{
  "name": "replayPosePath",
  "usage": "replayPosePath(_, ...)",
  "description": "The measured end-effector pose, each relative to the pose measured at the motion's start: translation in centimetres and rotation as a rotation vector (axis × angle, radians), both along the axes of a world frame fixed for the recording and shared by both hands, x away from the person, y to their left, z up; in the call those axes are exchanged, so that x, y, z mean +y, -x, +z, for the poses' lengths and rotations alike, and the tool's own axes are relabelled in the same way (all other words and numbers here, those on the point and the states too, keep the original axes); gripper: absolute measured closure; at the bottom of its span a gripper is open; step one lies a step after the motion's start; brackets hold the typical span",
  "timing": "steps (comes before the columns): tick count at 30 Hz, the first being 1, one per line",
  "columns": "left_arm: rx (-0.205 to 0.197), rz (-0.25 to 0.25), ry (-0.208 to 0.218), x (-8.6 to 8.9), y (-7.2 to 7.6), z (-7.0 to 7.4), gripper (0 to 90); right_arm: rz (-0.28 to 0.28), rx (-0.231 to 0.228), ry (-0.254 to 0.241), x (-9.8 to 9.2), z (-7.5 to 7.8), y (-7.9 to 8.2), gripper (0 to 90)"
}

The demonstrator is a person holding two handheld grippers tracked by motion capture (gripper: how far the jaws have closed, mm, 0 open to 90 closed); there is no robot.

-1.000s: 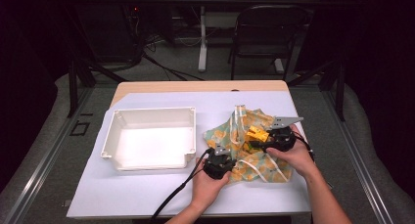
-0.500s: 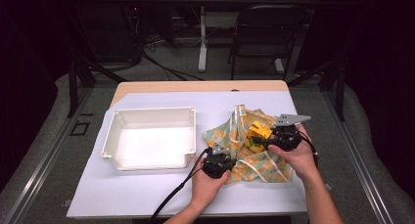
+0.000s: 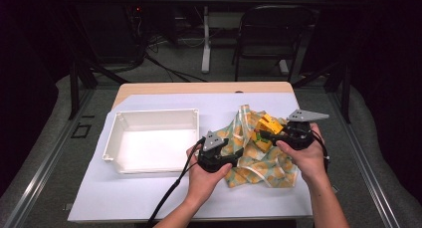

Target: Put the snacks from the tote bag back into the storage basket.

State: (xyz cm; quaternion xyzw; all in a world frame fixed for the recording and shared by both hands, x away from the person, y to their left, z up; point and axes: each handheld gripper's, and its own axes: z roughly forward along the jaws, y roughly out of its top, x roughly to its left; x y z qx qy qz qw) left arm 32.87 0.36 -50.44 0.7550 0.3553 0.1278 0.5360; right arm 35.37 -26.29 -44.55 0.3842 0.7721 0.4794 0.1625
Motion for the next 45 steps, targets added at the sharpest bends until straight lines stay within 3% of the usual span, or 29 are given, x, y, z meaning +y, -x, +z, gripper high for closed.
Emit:
replayPosePath(4,-0.018,-0.032,-0.033,-0.6,0.3,0.1,23.5,-0.004,0.005,-0.018,0.6,0.2,0.2,52.2)
replayPosePath(7,-0.015,-0.025,-0.063,-1.1,0.5,0.2,10.1,-0.005,0.01,-0.018,0.9,0.3,0.3,52.2)
replayPosePath(9,-0.035,-0.033,-0.074,-1.5,0.7,0.4,5.0,0.0,0.017,-0.014,1.5,0.4,0.4,52.2)
replayPosePath(13,-0.05,-0.036,-0.081,-1.9,0.8,0.9,1.5,0.006,0.023,-0.012,2.1,0.5,0.7,52.2)
replayPosePath(25,-0.096,-0.062,-0.113,-3.2,0.9,1.8,1.4,0.004,0.041,-0.022,3.3,1.2,1.4,52.2)
replayPosePath(33,-0.093,-0.059,-0.12,-4.0,0.4,1.8,2.6,0.023,0.038,-0.013,4.3,1.2,1.8,52.2)
replayPosePath(42,-0.122,-0.045,-0.123,-4.4,0.5,1.8,12.7,0.044,0.046,-0.002,5.1,1.3,2.1,52.1)
replayPosePath(45,-0.139,-0.029,-0.146,-4.6,0.8,1.7,18.2,0.045,0.058,0.005,5.4,1.1,2.1,52.1)
